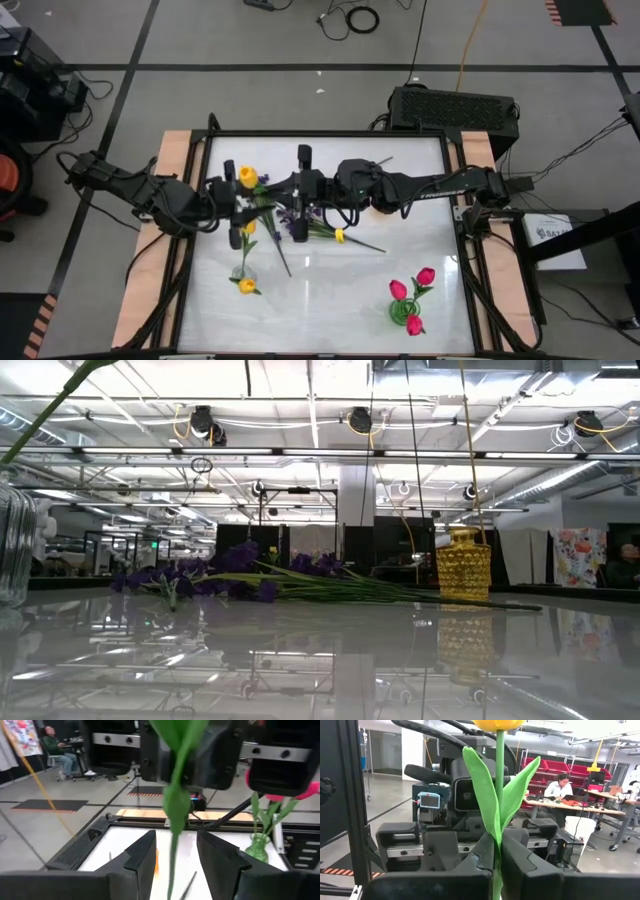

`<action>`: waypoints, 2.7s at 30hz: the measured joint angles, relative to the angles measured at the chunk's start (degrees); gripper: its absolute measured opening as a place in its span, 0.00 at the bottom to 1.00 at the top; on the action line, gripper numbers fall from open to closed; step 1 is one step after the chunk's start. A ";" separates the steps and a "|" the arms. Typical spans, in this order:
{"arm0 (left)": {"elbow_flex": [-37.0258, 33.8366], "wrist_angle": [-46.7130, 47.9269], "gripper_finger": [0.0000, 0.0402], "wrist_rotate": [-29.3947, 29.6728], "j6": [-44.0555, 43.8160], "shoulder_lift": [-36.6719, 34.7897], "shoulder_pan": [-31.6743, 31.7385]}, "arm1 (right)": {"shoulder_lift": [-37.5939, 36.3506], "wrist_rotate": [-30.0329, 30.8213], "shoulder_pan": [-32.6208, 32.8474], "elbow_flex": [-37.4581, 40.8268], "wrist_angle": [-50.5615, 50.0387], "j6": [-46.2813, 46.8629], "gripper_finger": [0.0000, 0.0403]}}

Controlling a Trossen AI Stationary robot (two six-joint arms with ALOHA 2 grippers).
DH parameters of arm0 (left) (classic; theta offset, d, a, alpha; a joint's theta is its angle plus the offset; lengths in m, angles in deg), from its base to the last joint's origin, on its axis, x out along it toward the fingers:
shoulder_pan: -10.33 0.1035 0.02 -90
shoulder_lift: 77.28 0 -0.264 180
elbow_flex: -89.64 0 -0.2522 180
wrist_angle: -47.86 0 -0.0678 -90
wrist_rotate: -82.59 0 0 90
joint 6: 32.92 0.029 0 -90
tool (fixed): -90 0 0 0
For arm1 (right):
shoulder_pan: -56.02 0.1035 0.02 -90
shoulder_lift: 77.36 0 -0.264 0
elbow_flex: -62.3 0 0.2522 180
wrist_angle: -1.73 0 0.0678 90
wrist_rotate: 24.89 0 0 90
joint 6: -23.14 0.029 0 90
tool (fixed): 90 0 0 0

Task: Sort flowers into vase by color
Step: Put the yellow flower into the transparent vase

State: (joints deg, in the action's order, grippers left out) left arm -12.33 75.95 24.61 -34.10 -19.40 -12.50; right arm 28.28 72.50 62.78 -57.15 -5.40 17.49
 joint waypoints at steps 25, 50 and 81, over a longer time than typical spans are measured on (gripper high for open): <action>0.02 9.96 0.01 -1.76 -3.64 -6.19 -0.60 | -1.53 0.08 0.11 0.04 -10.02 3.93 0.38; -19.15 1.30 0.00 11.49 -4.27 -35.46 -20.98 | -9.16 0.22 5.73 0.07 -32.98 6.27 0.62; -27.17 5.20 0.00 -9.07 -7.40 -37.45 -21.84 | -9.16 0.28 5.73 0.06 -33.90 6.47 0.62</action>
State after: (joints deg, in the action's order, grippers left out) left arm -39.50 81.15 15.54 -41.50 -56.85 -34.34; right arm 19.12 72.79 68.51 -57.10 -39.30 23.96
